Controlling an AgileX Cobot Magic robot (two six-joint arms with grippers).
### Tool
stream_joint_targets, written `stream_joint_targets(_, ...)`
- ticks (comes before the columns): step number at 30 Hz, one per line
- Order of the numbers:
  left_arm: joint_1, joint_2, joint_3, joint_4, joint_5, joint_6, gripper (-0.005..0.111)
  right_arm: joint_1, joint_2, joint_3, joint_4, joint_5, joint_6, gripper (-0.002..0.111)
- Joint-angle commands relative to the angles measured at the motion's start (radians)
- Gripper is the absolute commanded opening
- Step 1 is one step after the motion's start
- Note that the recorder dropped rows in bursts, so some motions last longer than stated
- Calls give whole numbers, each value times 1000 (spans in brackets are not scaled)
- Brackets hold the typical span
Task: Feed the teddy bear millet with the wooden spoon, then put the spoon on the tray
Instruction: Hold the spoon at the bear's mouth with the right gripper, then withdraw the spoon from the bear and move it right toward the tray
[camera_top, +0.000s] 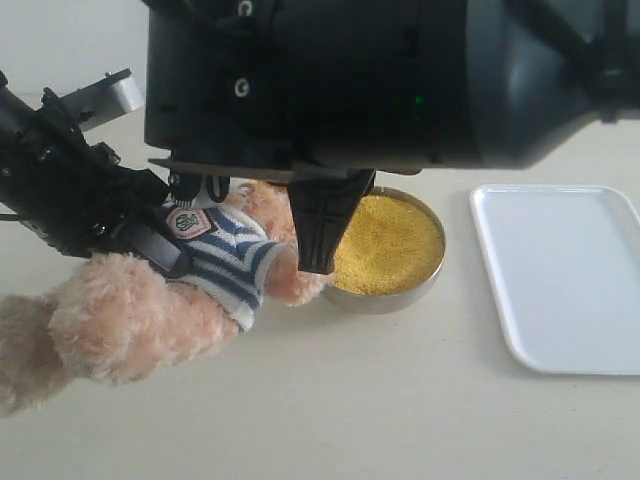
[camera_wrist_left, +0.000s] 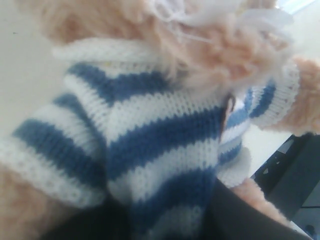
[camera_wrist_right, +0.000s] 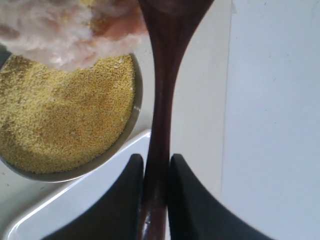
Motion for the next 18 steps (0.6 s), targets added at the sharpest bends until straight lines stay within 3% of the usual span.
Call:
stream_joint_targets(1,0,-4,-2,-17,-4,1,4,-1,-37,1,5,-8,0,-1)
stream_joint_targets(18,0,-4,-2,-17,-6,-3,4,-161,-156,-1,201,-8,11,-1)
